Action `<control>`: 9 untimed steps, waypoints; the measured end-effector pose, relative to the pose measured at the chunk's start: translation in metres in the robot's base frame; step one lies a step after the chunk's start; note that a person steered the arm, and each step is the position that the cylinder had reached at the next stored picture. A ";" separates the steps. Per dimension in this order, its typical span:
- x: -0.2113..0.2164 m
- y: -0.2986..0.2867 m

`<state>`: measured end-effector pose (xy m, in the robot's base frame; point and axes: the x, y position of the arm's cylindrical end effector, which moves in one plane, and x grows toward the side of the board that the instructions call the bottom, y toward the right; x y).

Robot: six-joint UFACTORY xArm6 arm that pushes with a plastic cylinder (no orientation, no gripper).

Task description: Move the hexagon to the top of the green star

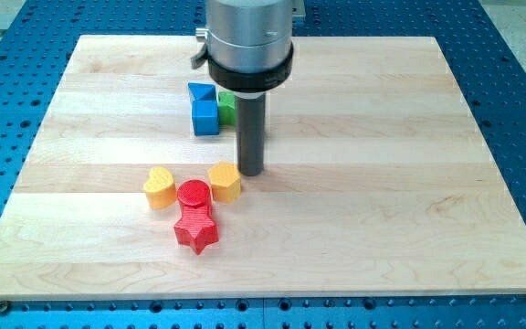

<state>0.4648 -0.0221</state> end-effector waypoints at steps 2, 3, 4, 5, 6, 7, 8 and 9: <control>0.040 -0.001; 0.000 0.000; -0.005 -0.024; -0.005 -0.046; -0.006 -0.043; 0.004 -0.046; 0.020 -0.067; 0.010 -0.072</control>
<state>0.4747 -0.0936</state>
